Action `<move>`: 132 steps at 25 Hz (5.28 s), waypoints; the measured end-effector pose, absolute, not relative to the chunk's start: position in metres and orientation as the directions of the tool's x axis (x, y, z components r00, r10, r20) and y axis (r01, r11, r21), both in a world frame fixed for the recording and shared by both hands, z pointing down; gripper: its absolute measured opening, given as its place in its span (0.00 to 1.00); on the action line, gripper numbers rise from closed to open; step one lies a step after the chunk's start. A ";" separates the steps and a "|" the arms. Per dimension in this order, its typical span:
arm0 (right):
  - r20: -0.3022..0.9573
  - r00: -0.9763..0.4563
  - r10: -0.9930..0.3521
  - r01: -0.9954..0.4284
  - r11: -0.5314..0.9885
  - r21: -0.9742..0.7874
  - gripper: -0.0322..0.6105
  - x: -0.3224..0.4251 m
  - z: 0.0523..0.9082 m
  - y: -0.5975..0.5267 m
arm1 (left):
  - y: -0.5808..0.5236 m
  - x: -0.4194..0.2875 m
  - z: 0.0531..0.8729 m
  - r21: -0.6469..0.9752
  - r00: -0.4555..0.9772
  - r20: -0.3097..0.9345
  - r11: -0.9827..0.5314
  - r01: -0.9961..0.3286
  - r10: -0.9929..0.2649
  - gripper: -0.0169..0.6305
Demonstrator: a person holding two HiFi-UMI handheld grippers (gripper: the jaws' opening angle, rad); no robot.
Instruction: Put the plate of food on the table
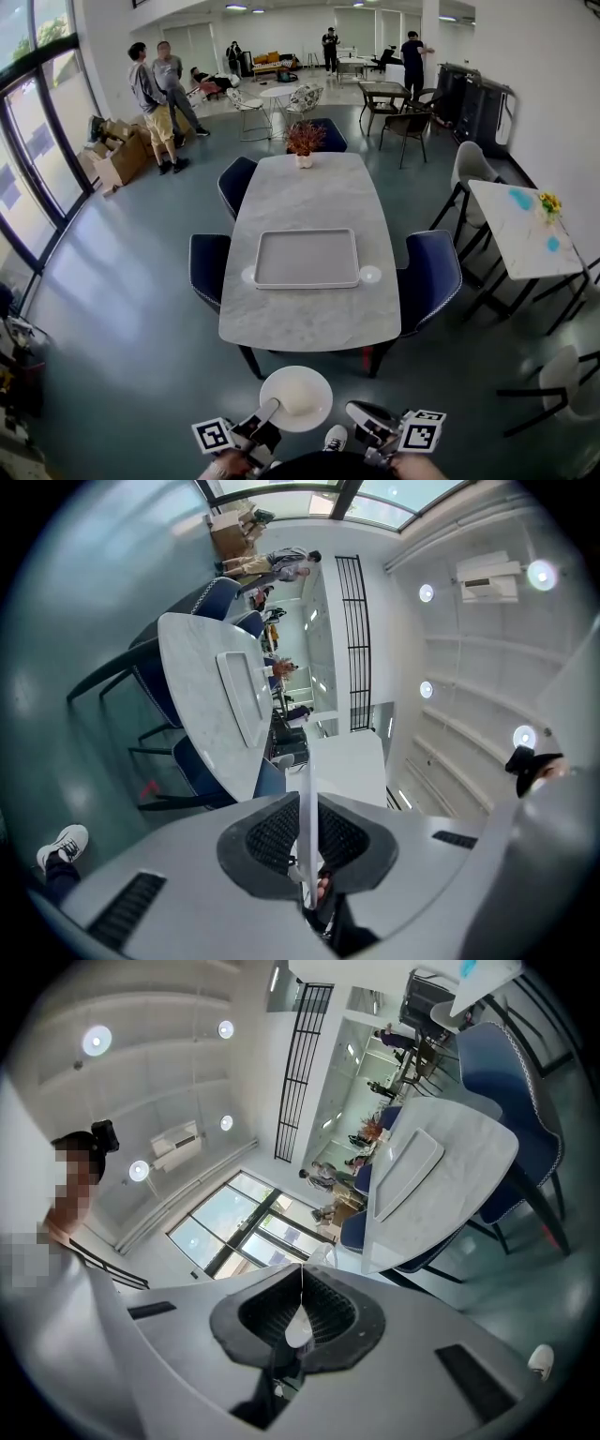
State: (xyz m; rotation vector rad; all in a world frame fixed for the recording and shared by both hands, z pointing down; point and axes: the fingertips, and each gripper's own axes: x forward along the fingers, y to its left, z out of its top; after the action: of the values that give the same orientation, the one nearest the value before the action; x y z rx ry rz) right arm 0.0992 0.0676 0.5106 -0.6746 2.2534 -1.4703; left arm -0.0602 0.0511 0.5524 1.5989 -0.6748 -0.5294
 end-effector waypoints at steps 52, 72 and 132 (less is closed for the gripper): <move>0.002 -0.640 -0.768 -0.271 0.223 -0.936 0.07 0.101 0.518 -0.105 | -0.222 -0.095 0.575 0.990 0.769 0.094 -0.020 -0.138 -0.632 0.07; 0.111 -0.374 -0.921 -0.404 0.054 -0.913 0.07 0.096 0.533 -0.131 | -0.364 -0.105 0.638 0.979 0.797 0.202 0.084 -0.188 -0.569 0.07; 0.206 -0.169 -0.964 -0.355 -0.135 -0.925 0.07 0.094 0.555 -0.103 | -0.497 -0.060 0.756 0.847 0.683 0.524 0.231 -0.478 -0.509 0.07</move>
State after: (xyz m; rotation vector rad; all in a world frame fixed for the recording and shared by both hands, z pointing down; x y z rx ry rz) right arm 0.0945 -0.1030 0.5547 -1.4996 1.5386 -1.3130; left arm -0.0595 -0.4974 0.7560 1.3935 -0.8950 -0.0251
